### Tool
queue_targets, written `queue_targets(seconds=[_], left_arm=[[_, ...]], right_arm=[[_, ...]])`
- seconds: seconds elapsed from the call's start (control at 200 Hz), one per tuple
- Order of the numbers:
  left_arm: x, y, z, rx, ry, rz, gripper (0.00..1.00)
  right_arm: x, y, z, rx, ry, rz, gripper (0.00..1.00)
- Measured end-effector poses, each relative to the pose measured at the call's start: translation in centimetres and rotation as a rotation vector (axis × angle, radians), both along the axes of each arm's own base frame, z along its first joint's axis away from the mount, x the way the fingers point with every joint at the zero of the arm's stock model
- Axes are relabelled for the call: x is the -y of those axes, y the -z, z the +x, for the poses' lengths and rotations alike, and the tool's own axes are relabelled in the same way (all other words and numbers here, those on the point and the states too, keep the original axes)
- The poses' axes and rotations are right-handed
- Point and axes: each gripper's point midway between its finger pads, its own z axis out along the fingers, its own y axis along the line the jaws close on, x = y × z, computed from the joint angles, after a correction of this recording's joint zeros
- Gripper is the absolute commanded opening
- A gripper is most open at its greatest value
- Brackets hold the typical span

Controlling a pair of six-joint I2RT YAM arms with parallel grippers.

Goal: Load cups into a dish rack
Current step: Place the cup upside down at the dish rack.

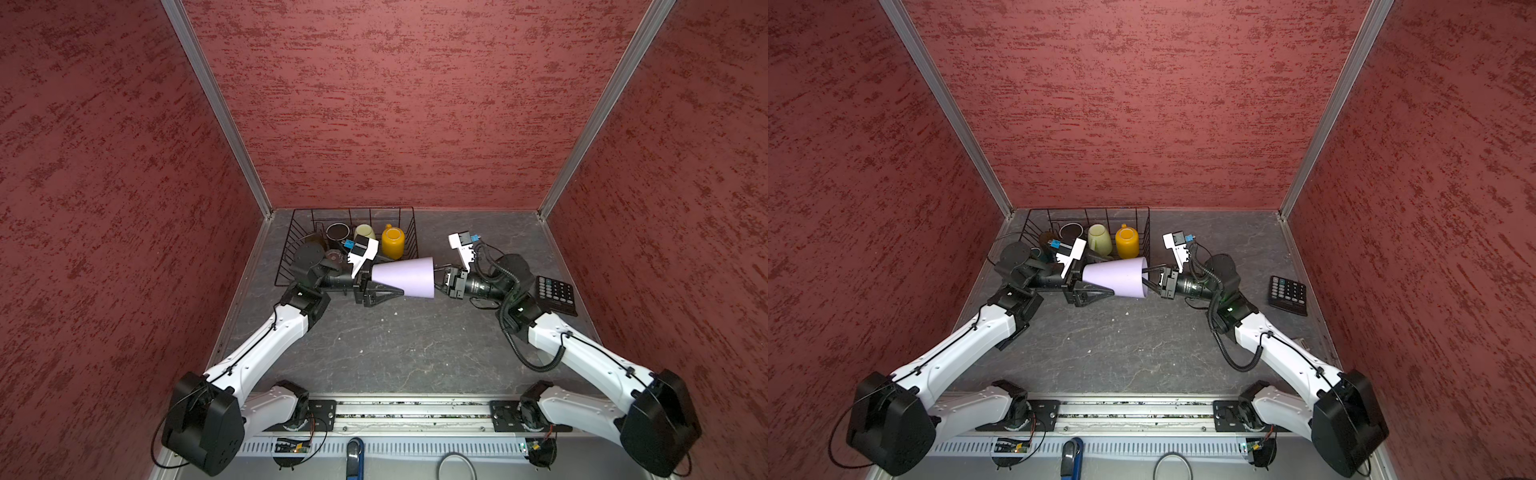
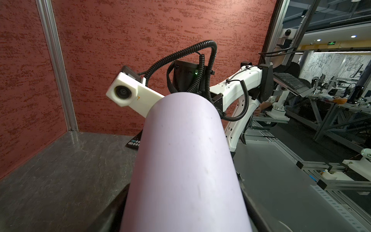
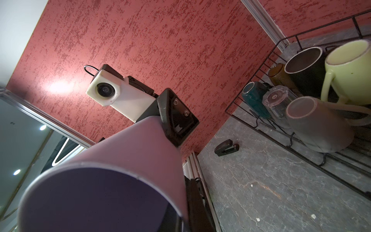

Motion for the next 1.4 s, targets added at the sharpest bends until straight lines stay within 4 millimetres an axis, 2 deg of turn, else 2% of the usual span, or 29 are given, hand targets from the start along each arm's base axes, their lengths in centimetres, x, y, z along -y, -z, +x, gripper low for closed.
queue_targets(seconds=[0.09,0.21,0.321,0.571,0.711,0.801,0.912,1.042,1.227,1.403], left_arm=[[0.0,-0.3,0.1,-0.004,0.0,0.009,0.53],[0.0,-0.4,0.1,-0.021,-0.004,0.023,0.16],[0.0,-0.8,0.0,-0.038,-0.016,0.037,0.0],[-0.9,-1.5,-0.9,-0.016,-0.071,0.054,0.0],[-1.7,-2.7,-0.1,-0.038,-0.13,0.069,0.0],[-2.3,-4.0,0.8,-0.054,-0.187,0.077,0.0],[-3.0,-5.1,2.7,-0.105,-0.282,0.1,0.0],[-3.8,-5.0,6.9,-0.232,-0.42,0.163,0.0],[-4.6,-1.2,12.0,-0.446,-0.575,0.31,0.0],[-4.5,1.9,14.3,-0.537,-0.698,0.471,0.0]], right_arm=[[0.0,-0.2,0.0,0.003,0.001,0.009,0.04],[0.0,-0.3,0.0,0.001,0.003,0.012,0.17],[0.0,-0.1,0.2,0.0,0.01,0.007,0.24],[0.7,1.1,0.8,-0.021,0.079,-0.051,0.6],[3.1,1.4,2.4,-0.035,0.237,-0.124,0.81],[5.3,1.9,3.7,-0.042,0.371,-0.194,0.9],[7.5,2.8,4.6,-0.047,0.494,-0.286,0.96],[9.3,3.6,5.0,-0.044,0.579,-0.373,0.99],[10.6,4.8,5.3,-0.06,0.633,-0.441,0.99],[10.8,4.9,5.5,-0.064,0.646,-0.447,0.99]])
